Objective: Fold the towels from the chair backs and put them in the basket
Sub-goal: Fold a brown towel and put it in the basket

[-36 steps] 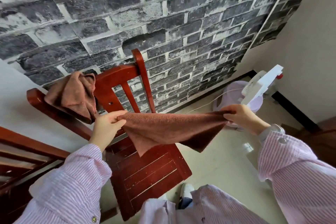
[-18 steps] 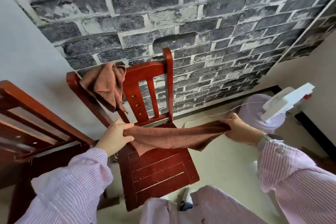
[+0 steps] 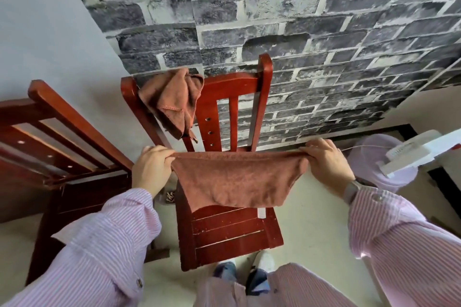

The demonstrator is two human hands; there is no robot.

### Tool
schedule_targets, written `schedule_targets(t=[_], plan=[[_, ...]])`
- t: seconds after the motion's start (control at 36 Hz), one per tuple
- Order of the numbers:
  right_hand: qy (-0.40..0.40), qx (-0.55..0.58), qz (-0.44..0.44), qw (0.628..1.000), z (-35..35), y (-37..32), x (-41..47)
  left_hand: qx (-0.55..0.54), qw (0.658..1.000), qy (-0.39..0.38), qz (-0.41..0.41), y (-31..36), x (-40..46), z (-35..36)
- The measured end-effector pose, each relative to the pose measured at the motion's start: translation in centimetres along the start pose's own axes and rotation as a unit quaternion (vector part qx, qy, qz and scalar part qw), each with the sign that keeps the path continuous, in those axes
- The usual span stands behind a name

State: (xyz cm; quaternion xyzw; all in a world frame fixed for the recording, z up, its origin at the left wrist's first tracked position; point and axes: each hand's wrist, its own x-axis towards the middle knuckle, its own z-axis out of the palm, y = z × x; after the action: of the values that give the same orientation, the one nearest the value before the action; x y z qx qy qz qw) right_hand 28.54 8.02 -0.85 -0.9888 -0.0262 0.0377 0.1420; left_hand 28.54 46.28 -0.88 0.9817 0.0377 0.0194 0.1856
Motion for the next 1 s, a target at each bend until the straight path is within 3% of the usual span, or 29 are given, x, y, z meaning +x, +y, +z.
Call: schedule_targets(t=[0.22,0.36,0.5,0.67,0.81,0.92,1.0], plan=[[0.128,-0.005,-0.069,0.989,1.0,-1.6,1.0,0.011,0.994,0.093,0.056,-2.3,-0.9,-0.7],[0.135,-0.021,-0.090,0.987,3.9,-1.6,-0.6,0.007,0.993,0.099,0.058,-4.8,-3.9,1.5],[0.045,-0.019,-0.087,0.995,9.6,-0.9,-3.8,0.004,0.997,0.067,0.039,-7.3,-7.4,6.3],[-0.088,-0.020,-0.023,0.996,18.7,0.8,-8.9,0.008,0.998,-0.068,0.004,-11.4,-12.3,14.0],[-0.254,-0.034,0.046,0.965,24.6,1.8,-13.8,0.023,0.981,-0.190,0.008,-14.6,-17.0,19.7],[-0.331,-0.052,0.068,0.940,27.9,2.5,-17.1,0.060,0.966,-0.250,0.041,-15.7,-19.4,22.9],[-0.366,-0.058,0.081,0.925,29.4,2.9,-18.4,0.062,0.955,-0.291,0.011,-16.4,-21.0,24.5]])
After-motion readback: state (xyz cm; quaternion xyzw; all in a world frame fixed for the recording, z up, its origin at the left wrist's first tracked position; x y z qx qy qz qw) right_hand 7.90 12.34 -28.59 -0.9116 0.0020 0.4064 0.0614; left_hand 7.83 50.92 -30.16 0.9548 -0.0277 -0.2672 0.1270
